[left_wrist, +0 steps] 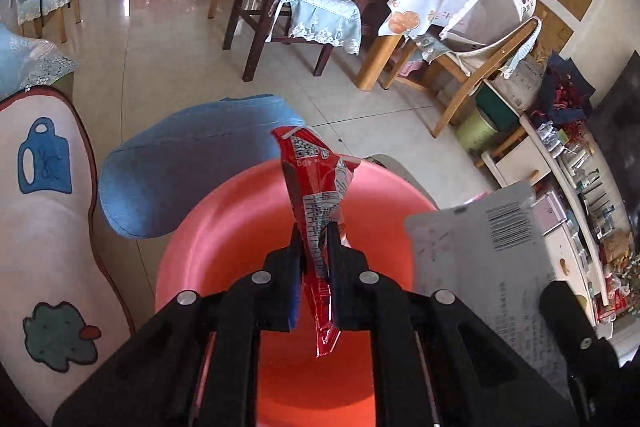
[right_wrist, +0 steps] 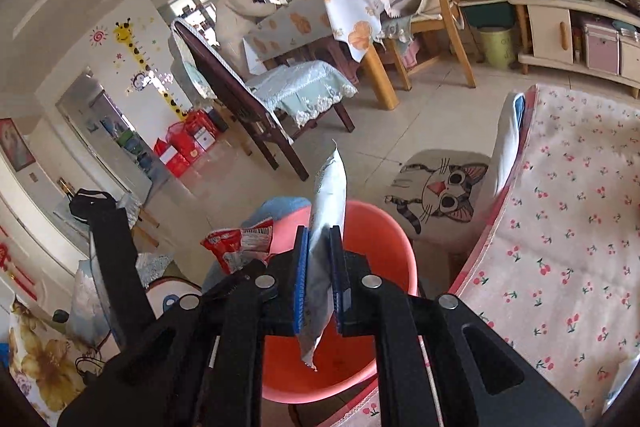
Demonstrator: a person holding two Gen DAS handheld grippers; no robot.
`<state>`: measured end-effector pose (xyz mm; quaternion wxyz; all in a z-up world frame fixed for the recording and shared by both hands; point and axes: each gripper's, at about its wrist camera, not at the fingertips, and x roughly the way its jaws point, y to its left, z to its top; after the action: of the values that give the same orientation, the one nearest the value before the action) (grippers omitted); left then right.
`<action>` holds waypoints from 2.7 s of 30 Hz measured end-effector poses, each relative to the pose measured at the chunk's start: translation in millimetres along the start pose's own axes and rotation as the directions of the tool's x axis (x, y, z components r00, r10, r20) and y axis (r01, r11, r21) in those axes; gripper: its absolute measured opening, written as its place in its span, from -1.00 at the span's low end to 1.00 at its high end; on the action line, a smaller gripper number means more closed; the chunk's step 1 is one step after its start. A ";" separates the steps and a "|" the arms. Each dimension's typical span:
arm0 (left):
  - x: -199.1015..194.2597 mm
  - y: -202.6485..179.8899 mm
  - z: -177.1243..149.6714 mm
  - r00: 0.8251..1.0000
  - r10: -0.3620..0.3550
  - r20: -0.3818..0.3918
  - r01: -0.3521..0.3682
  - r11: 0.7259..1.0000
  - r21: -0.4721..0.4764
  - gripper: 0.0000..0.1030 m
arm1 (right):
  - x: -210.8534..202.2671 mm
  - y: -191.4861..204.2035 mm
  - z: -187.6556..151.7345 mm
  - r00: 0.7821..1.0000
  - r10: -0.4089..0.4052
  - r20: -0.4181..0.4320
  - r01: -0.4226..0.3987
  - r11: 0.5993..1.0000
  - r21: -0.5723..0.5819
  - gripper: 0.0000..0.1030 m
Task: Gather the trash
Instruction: 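Carry both items over the pink bucket and open both tools to drop them, then bring both open tools back over the table, then grasp the white printed carton with the left tool and lift it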
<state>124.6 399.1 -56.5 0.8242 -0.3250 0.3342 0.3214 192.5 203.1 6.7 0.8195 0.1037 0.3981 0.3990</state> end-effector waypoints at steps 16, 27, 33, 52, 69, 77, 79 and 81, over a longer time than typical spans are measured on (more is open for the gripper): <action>-45.9 -69.1 -40.0 0.950 -0.177 0.257 0.122 0.969 0.216 0.43 | -93.8 -56.5 -46.1 0.958 -0.240 0.156 0.258 0.960 -0.105 0.59; -63.3 -130.2 -82.2 0.901 -0.348 0.261 0.231 0.891 0.390 0.65 | -155.5 -93.7 -67.1 0.839 -0.374 0.395 0.474 0.858 -0.196 0.87; -65.2 -159.0 -106.2 0.933 -0.292 0.210 0.156 0.854 0.497 0.74 | -183.6 -108.9 -83.1 0.780 -0.402 0.480 0.554 0.800 -0.229 0.91; -62.9 -219.5 -163.7 0.945 -0.317 0.076 0.197 0.742 0.641 0.82 | -243.3 -211.6 -104.8 0.764 -0.525 0.375 0.582 0.811 -0.051 0.91; -73.8 -302.2 -234.5 0.816 -0.509 -0.275 0.533 0.477 0.699 0.82 | -336.6 -323.6 -107.3 0.708 -0.652 0.273 0.567 0.754 0.332 0.91; -26.7 -395.1 -257.2 0.799 -0.395 -0.454 0.594 0.394 0.701 0.82 | -348.9 -366.0 -107.3 0.769 -0.601 0.219 0.491 0.774 0.400 0.91; -9.5 -411.7 -262.5 0.808 -0.355 -0.470 0.585 0.393 0.710 0.82 | -345.2 -370.7 -107.0 0.785 -0.586 0.199 0.482 0.781 0.398 0.91; 4.7 -425.4 -266.2 0.820 -0.323 -0.472 0.570 0.393 0.722 0.82 | -342.7 -375.0 -106.4 0.797 -0.574 0.189 0.473 0.787 0.396 0.91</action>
<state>353.9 -46.9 -74.0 0.8797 -0.0044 0.4478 -0.1603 203.5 -312.6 -51.4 0.9195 0.1822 0.3430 0.0602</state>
